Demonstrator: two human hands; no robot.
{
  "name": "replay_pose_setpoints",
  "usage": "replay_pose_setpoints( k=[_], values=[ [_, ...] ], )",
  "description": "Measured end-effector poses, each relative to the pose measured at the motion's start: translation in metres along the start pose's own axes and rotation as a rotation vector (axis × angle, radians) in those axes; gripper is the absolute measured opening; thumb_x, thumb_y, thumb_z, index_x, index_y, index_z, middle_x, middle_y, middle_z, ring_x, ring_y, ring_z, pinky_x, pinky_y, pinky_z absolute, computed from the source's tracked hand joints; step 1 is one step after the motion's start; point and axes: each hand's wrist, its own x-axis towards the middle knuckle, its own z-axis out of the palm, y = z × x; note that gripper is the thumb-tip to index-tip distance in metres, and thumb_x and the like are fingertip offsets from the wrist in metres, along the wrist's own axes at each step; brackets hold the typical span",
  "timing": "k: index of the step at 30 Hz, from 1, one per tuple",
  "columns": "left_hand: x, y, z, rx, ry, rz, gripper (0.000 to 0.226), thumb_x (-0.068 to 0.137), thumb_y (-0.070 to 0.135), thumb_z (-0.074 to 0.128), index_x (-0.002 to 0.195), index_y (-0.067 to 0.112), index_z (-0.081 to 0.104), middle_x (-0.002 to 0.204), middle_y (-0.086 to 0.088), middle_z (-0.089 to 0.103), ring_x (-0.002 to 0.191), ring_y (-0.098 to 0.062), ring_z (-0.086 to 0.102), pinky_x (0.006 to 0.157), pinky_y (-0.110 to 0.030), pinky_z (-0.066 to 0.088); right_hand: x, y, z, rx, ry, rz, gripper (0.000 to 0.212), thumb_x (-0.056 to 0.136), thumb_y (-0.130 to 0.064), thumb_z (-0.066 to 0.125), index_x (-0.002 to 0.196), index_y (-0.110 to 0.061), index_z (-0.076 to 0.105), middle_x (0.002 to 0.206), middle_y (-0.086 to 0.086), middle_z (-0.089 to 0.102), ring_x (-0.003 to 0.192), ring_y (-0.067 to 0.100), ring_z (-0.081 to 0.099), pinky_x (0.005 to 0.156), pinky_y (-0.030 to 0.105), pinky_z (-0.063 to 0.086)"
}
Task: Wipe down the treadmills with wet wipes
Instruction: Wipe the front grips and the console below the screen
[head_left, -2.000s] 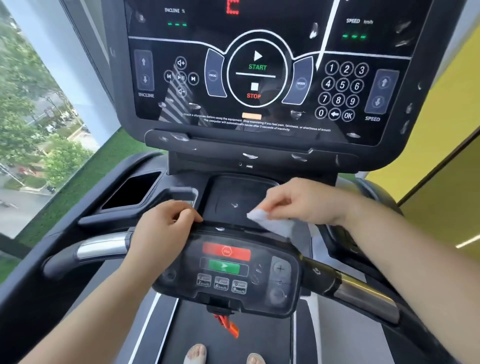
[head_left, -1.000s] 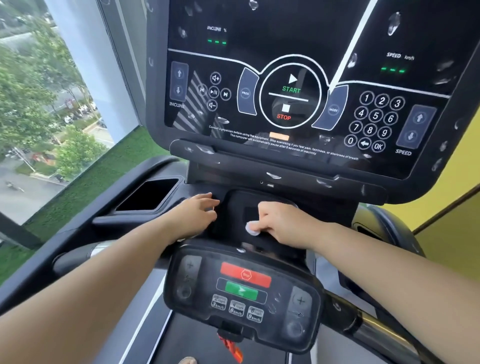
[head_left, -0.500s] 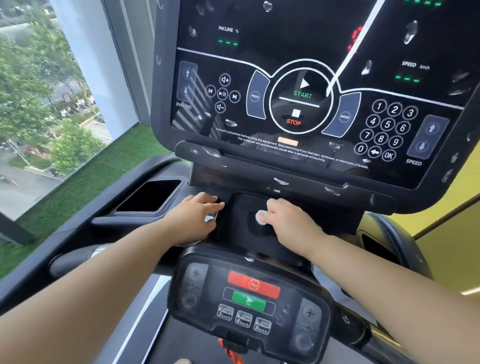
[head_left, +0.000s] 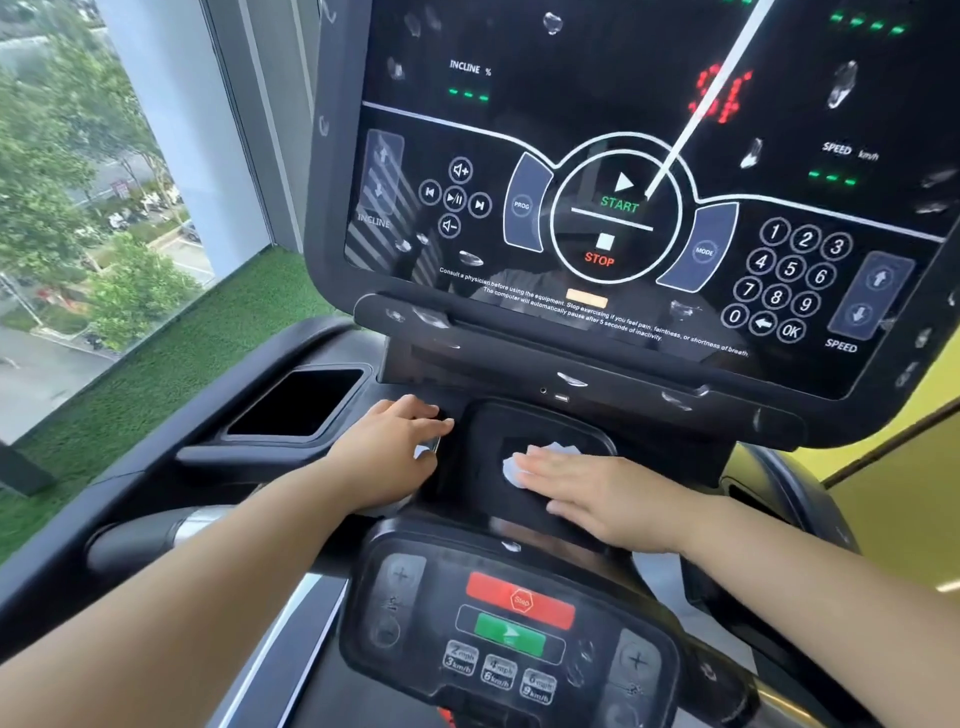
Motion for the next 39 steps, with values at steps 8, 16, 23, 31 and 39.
replay_pose_setpoints(
  k=[8,16,23,31,39],
  values=[
    [0.001,-0.001,0.0,-0.011,0.027,0.017,0.049,0.094,0.021,0.046,0.14,0.035,0.042,0.145,0.009,0.036,0.133,-0.018,0.031,0.109,-0.022,0.02,0.063,-0.021,-0.006,-0.05,-0.251,0.172,0.059,0.103,-0.039,0.025,0.153,-0.019,0.0,0.159,-0.008,-0.012,0.145,0.006,-0.012,0.12,0.036,0.004],
    [-0.001,0.001,0.0,-0.001,0.023,0.016,0.051,0.094,0.021,0.046,0.142,0.035,0.039,0.147,0.009,0.033,0.134,-0.017,0.029,0.109,-0.022,0.02,0.06,-0.024,-0.007,-0.085,-0.187,0.332,0.065,0.102,-0.046,0.025,0.152,-0.019,-0.006,0.159,-0.004,-0.014,0.146,0.009,-0.013,0.113,0.024,-0.012],
    [-0.001,0.0,0.0,-0.01,0.034,0.021,0.051,0.094,0.021,0.045,0.142,0.036,0.039,0.146,0.01,0.034,0.133,-0.016,0.03,0.107,-0.02,0.021,0.064,-0.034,-0.005,-0.017,-0.223,0.32,0.064,0.102,-0.045,0.024,0.152,-0.013,-0.001,0.159,-0.002,-0.014,0.144,0.007,-0.016,0.118,0.028,-0.009],
    [0.0,-0.002,0.002,-0.015,0.029,0.013,0.05,0.093,0.021,0.047,0.14,0.036,0.042,0.146,0.009,0.034,0.133,-0.017,0.031,0.109,-0.023,0.023,0.061,-0.022,-0.01,0.022,-0.215,0.328,0.059,0.104,-0.041,0.022,0.153,-0.017,0.0,0.159,-0.006,-0.01,0.144,0.004,-0.012,0.113,0.019,-0.01],
    [0.0,-0.001,0.001,-0.008,0.025,0.013,0.049,0.094,0.023,0.045,0.141,0.036,0.041,0.147,0.009,0.033,0.132,-0.018,0.031,0.107,-0.022,0.022,0.02,-0.017,-0.009,0.02,-0.252,0.46,0.064,0.102,-0.045,0.023,0.152,-0.016,-0.007,0.157,-0.008,-0.017,0.143,0.002,-0.016,0.111,0.017,-0.012]
  ],
)
